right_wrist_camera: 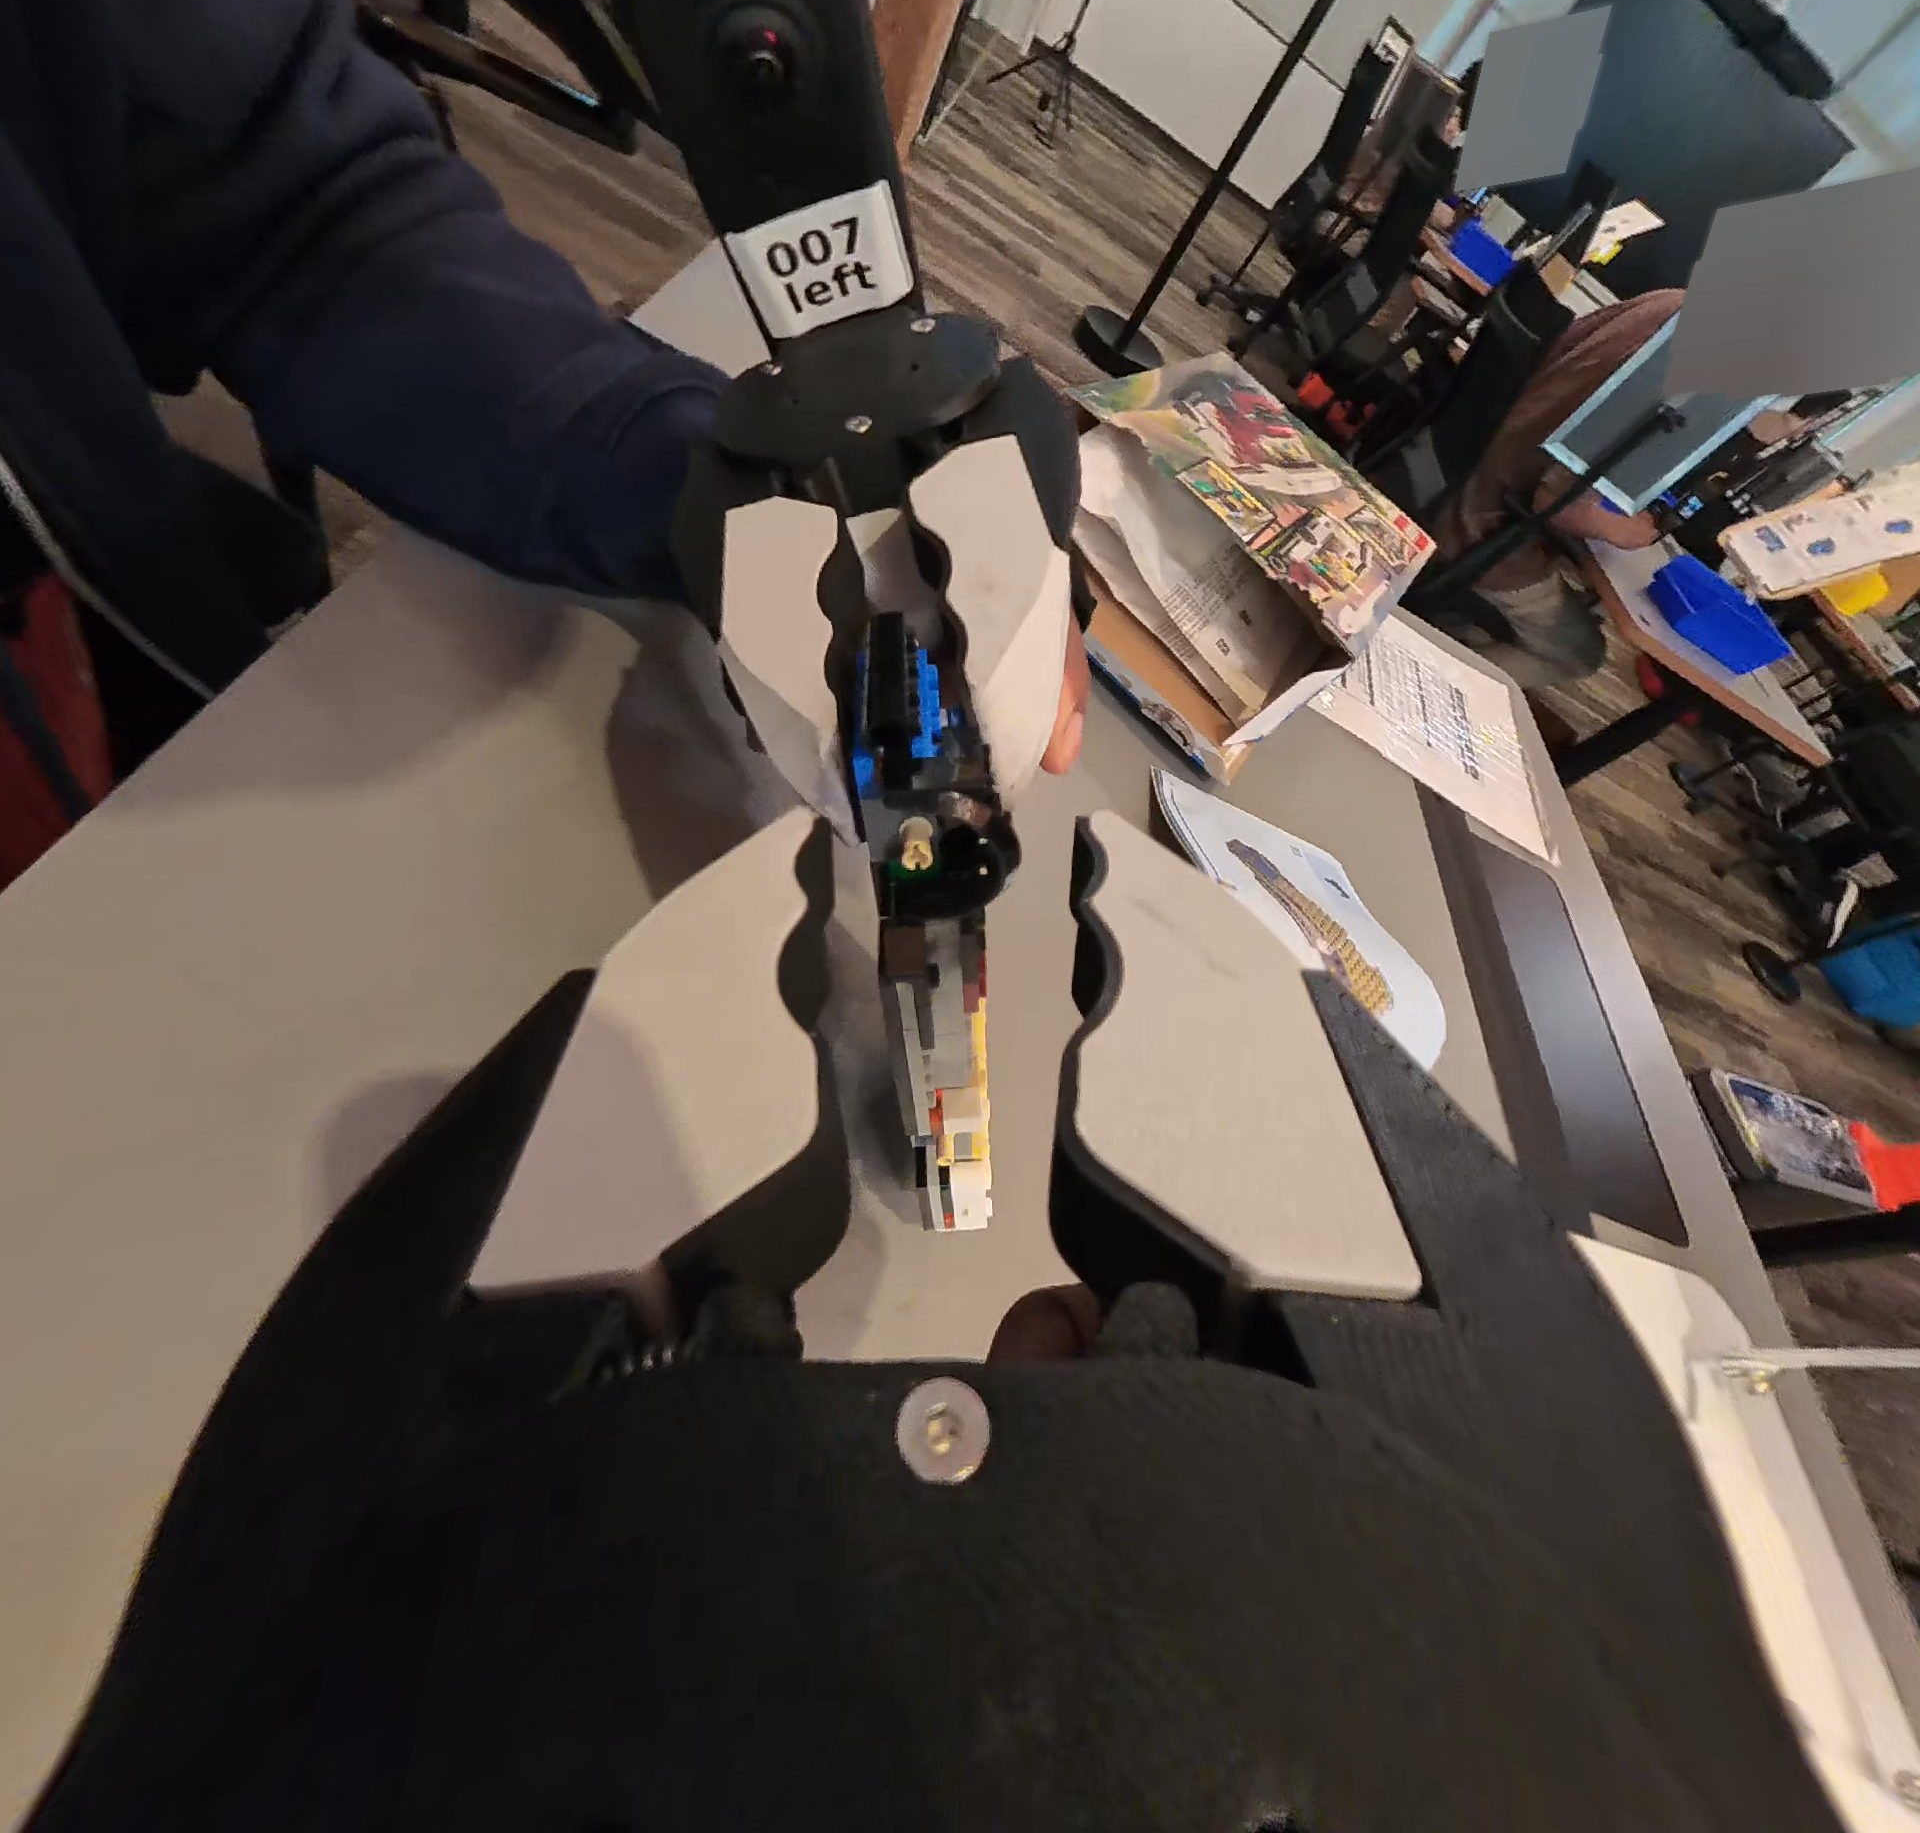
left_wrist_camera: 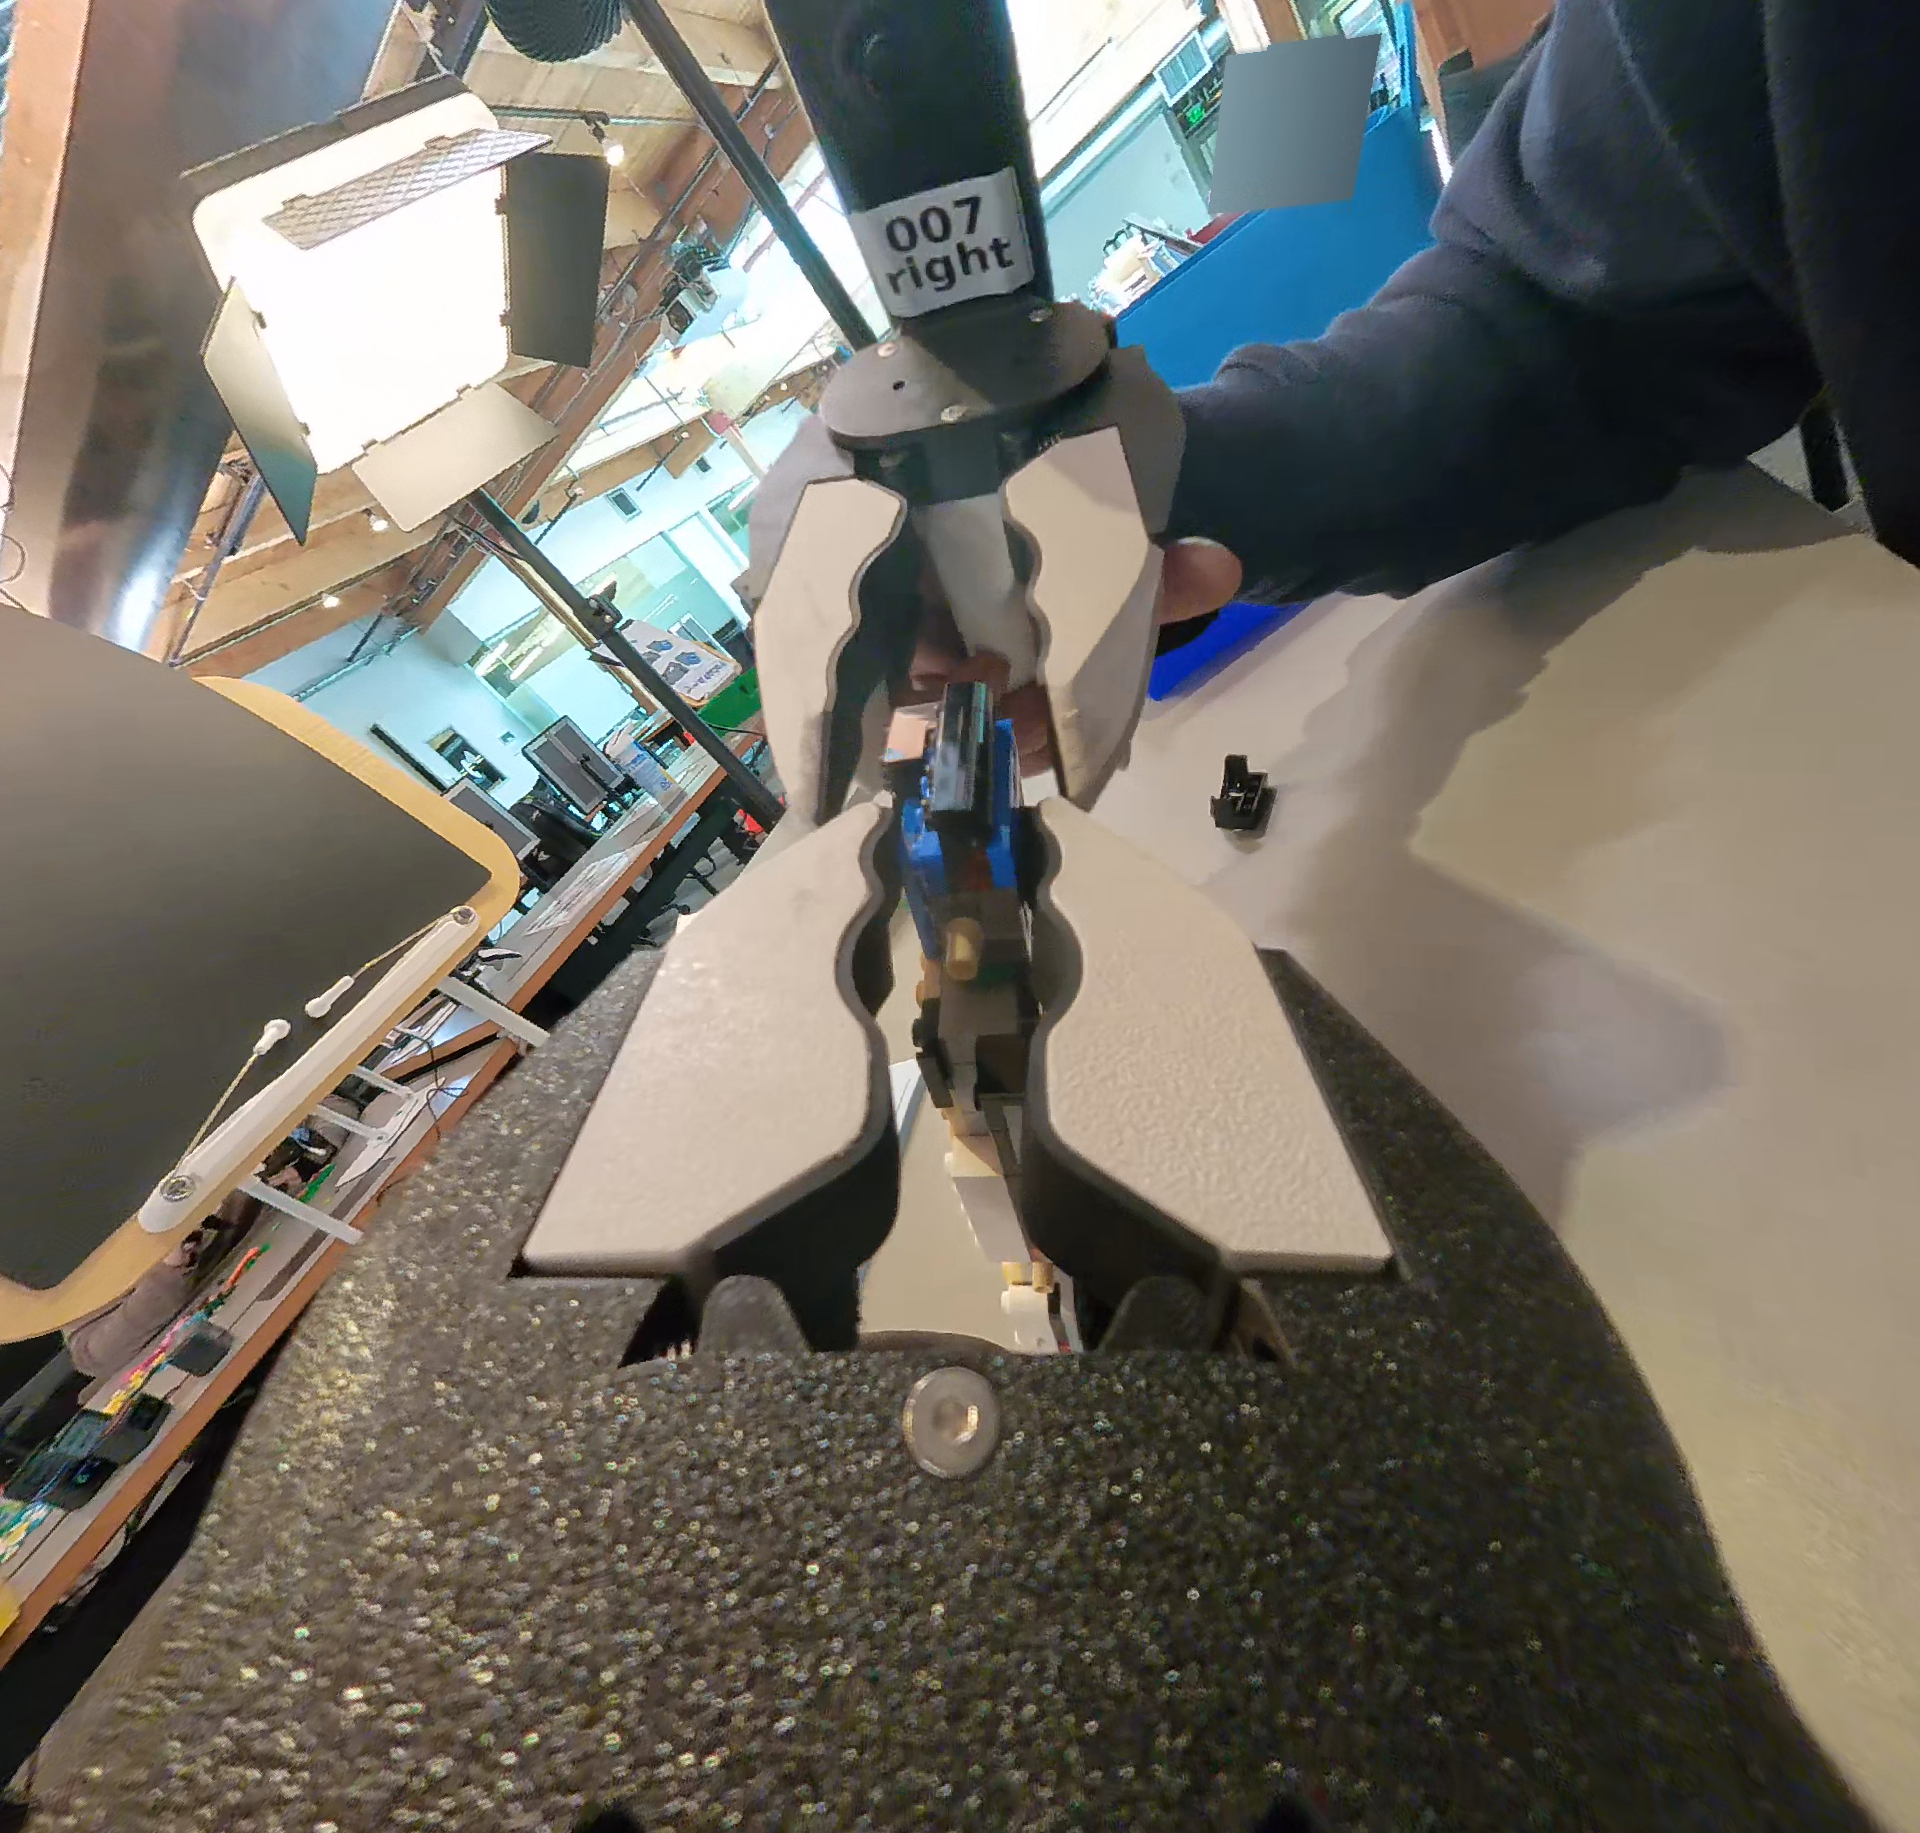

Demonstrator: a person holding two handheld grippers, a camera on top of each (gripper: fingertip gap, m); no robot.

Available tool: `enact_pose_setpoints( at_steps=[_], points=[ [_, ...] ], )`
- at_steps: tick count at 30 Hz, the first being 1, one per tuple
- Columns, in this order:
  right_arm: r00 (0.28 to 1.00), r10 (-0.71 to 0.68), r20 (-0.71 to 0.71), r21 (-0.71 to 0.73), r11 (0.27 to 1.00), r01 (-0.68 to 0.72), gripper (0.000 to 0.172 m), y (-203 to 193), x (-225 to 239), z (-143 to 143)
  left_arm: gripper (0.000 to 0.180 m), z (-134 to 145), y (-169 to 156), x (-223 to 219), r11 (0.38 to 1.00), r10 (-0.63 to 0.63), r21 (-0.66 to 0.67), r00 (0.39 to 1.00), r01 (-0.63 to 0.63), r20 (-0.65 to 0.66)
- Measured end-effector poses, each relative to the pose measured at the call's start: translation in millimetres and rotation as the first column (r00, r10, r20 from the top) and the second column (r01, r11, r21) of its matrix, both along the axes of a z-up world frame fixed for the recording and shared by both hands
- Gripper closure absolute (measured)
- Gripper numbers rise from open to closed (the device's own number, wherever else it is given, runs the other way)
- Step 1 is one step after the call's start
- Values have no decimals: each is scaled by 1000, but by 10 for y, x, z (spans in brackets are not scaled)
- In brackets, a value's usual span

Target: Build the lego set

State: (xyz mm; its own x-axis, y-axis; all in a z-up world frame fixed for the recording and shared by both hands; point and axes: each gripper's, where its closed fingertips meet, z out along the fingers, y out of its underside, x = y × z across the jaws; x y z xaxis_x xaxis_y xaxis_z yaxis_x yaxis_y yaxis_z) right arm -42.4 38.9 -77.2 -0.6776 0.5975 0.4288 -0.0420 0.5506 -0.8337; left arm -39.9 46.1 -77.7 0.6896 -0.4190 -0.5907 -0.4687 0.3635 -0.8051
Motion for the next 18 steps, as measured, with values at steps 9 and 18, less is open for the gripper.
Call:
enact_pose_setpoints(
  at_steps=[9, 18],
  points=[
    [999, -12, 31, -116, 993, 16, 139, -42, 18, 122, 158, 13, -2, -29, 999, -21, -27, 997, 23, 71],
    [1000, 6, 20, -59, 998, -5, 146, -66, 52, 82, 158, -22, -19, 2, 998, -44, -52, 998, 46, 52]
  ],
)
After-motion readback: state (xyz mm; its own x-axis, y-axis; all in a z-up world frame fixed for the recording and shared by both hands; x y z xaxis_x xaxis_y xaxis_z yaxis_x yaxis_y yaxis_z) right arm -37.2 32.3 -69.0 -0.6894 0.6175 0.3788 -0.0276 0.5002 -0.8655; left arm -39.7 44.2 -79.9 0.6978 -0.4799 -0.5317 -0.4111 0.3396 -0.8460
